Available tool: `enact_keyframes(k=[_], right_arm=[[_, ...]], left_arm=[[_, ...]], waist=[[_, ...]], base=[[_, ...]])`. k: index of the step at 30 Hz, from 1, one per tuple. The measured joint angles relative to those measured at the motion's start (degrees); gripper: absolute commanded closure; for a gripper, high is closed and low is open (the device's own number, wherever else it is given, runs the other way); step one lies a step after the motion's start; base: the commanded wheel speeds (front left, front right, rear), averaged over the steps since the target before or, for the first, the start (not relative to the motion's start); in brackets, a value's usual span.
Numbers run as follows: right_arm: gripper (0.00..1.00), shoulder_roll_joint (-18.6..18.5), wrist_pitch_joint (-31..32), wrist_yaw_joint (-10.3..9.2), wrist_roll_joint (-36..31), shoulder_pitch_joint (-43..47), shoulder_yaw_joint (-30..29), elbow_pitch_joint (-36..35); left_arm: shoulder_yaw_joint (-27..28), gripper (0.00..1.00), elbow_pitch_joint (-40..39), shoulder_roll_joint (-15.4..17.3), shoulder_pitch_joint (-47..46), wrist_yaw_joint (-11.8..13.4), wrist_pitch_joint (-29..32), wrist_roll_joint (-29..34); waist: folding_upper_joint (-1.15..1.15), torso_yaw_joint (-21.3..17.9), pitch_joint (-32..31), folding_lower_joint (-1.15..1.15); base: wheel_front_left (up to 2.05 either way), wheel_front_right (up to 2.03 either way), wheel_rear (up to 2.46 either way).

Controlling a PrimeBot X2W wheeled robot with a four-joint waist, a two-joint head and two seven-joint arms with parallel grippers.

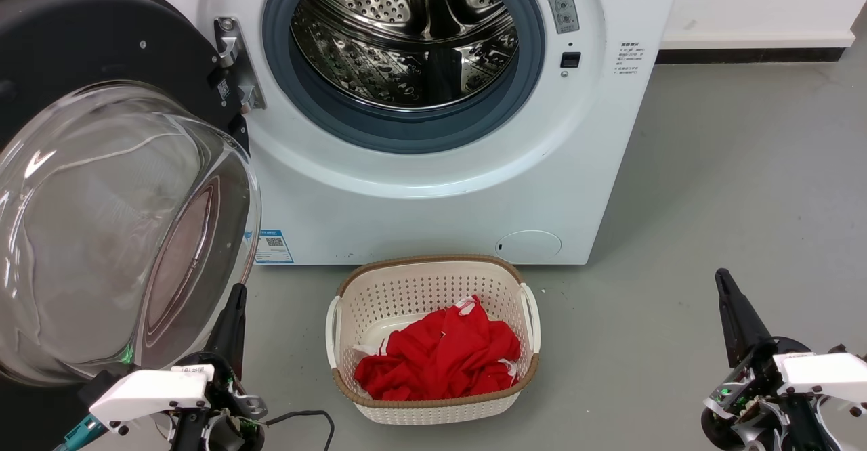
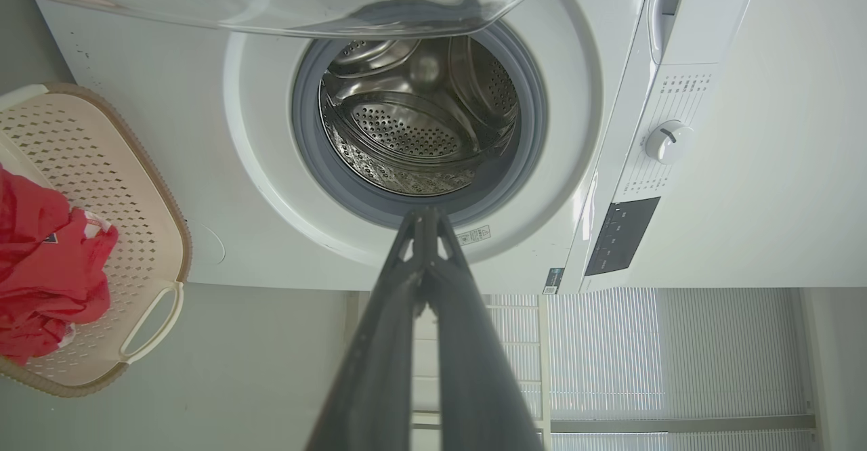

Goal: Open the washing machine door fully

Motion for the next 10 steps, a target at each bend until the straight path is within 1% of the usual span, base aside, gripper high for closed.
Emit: enact_keyframes(k=[10], right_arm=[[1.0,0.11,0.07,0.0,-0.2,-0.01,-0.16,0.01]], left_arm=[[0.0,1.0,0.0,0.0,0.0,-0.01,0.0,0.0]], waist=[[0.0,0.0,0.0,0.0]], base=[[0.0,0.0,0.0]])
